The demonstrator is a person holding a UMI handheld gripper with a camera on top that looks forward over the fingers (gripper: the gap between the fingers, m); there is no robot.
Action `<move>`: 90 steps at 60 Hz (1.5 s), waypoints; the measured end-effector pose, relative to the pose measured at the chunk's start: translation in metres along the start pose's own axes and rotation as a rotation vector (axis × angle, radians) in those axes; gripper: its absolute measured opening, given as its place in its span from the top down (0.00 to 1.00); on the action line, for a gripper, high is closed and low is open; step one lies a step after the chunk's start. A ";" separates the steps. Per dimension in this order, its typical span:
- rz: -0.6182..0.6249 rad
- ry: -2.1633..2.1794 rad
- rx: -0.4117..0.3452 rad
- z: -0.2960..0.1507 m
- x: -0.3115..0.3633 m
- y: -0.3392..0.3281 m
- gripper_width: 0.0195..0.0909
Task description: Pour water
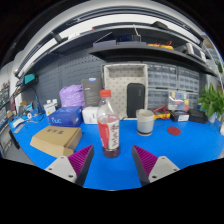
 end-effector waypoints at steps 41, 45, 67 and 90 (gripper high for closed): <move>0.107 -0.064 -0.145 0.015 0.032 0.142 0.45; 0.127 -0.035 -0.159 0.015 0.028 0.143 0.57; 0.133 0.059 -0.142 0.013 0.019 0.150 0.74; 0.129 0.801 -0.046 -0.041 0.011 0.222 0.74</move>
Point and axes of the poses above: the point between the fingertips, and its own axes, seen from behind it with the camera up: x to the left, z down, y forward, the way the camera looks, the point moved 7 cm from there along -y, backward, against the way the camera looks, and after that the axes turned 13 degrees about -x, right-handed, at the moved point
